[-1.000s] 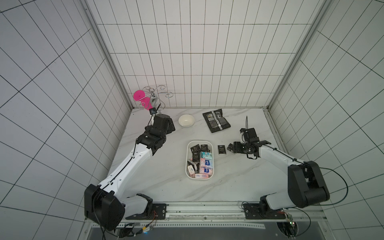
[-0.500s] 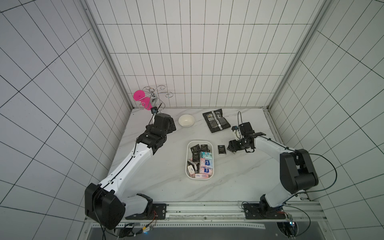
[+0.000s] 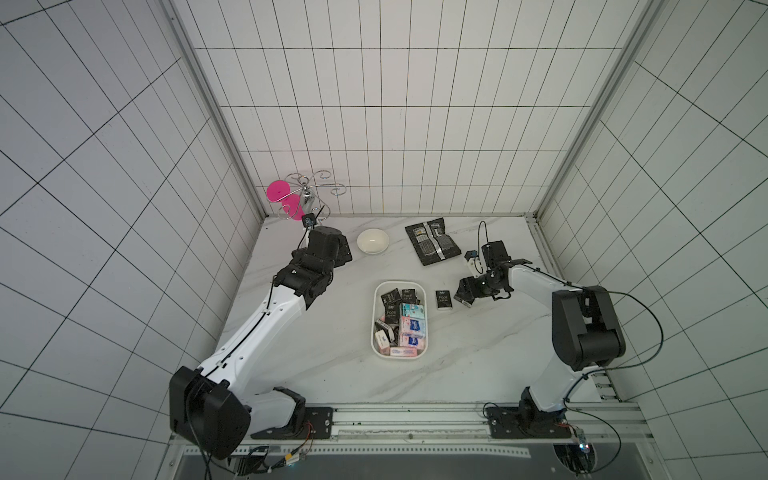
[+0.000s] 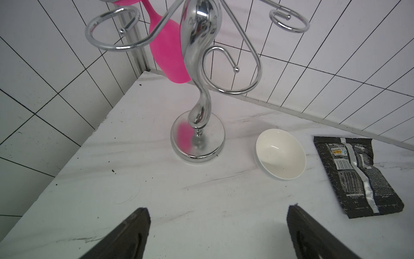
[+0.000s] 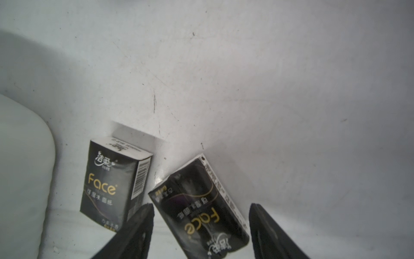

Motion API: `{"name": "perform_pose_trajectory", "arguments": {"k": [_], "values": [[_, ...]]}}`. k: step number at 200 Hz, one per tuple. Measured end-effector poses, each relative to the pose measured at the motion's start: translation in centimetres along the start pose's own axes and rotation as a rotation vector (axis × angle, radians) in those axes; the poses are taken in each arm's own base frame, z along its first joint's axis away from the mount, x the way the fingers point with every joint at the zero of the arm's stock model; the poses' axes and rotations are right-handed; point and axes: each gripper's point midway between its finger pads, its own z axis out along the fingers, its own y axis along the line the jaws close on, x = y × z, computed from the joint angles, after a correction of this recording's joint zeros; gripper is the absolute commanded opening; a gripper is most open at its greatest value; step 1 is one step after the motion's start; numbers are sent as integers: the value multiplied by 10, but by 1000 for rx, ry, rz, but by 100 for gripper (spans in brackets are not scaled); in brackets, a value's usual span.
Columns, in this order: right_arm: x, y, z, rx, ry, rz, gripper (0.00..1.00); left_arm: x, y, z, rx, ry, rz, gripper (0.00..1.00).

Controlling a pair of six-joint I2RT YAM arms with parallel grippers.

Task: Take the pocket tissues out of the storage box
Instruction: Place the pocket tissues at the center of the board.

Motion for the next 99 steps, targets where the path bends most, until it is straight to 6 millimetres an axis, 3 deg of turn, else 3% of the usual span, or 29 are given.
{"name": "perform_pose_trajectory", "arguments": {"k": [99], "values": [[-1, 6, -3, -37, 3, 74, 69, -2, 0, -3, 8, -6, -8, 99]]}}
